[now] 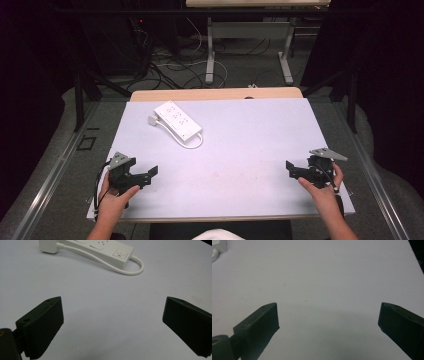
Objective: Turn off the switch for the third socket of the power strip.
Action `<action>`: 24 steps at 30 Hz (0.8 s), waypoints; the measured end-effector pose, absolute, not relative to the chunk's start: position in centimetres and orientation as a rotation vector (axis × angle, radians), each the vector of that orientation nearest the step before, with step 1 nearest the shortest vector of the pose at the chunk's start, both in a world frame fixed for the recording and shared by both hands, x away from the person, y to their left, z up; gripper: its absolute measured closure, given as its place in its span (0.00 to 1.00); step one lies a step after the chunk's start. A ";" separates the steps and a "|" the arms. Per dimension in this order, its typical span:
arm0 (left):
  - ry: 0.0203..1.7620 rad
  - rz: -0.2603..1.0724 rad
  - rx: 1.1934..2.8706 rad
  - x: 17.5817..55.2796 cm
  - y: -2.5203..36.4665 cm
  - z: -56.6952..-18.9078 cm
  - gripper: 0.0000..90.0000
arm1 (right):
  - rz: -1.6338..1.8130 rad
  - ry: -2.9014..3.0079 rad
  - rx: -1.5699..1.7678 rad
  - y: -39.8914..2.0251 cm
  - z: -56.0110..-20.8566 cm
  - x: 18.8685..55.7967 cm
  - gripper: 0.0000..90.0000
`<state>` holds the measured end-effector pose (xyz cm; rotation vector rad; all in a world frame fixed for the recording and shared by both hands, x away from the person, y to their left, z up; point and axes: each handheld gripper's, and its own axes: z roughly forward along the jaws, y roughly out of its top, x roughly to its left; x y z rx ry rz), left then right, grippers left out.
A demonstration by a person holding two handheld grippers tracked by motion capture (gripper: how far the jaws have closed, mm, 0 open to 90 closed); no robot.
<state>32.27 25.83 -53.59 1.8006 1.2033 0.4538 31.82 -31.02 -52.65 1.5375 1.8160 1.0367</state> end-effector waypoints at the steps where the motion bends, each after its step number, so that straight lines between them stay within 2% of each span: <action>1: 1.205 0.454 1.802 32.3 25.8 -53.6 0.04 | 1.037 1.812 1.539 -31.1 -52.6 31.5 0.03; 11: 1.210 0.467 1.794 32.7 25.7 -53.5 0.06 | 1.028 1.794 1.515 -31.6 -53.2 31.3 0.03; 24: 1.215 0.465 1.798 33.0 25.2 -53.2 0.12 | 1.043 1.790 1.493 -31.4 -53.4 30.9 0.03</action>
